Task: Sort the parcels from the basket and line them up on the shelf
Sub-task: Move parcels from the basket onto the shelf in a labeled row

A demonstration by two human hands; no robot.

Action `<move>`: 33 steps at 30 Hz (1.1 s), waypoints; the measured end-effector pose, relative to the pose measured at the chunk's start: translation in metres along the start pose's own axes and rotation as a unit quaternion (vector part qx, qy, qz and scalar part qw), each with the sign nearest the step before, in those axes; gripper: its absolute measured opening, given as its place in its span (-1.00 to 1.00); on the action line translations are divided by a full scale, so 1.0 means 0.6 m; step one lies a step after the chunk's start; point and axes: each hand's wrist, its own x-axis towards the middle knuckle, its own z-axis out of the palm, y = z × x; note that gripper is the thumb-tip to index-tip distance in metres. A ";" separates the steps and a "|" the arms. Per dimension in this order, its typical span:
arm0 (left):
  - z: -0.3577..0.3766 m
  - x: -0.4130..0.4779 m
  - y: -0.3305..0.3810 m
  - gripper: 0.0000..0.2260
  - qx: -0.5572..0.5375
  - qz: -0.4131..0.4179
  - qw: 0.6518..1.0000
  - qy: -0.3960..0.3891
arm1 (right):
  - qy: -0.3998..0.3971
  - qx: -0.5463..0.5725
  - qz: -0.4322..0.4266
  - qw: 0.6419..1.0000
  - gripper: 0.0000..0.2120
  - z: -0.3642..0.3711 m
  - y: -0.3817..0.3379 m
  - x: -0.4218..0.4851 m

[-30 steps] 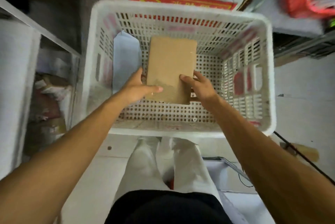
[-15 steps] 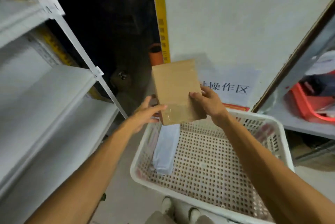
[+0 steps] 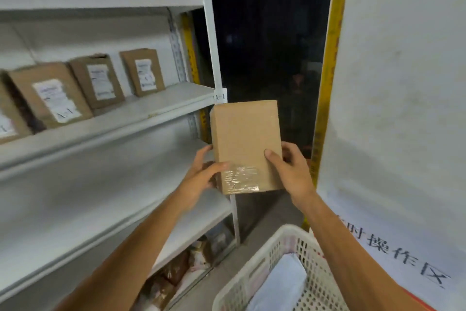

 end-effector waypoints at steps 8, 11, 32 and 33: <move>-0.102 -0.053 0.078 -0.36 0.013 0.111 0.986 0.122 | -0.046 -0.034 -0.092 0.994 -0.71 0.111 -0.099 0.014; -0.123 -0.070 0.096 -0.31 0.020 0.140 0.970 0.195 | -0.057 -0.097 -0.129 0.985 -0.48 0.154 -0.125 0.014; -0.274 -0.124 0.083 -0.67 0.011 0.173 0.970 0.170 | -0.285 0.090 -0.105 0.949 -0.47 0.302 -0.150 -0.021; -0.279 -0.120 0.083 -0.65 0.003 0.177 0.969 0.171 | -0.286 0.101 -0.100 0.948 -0.48 0.308 -0.149 -0.021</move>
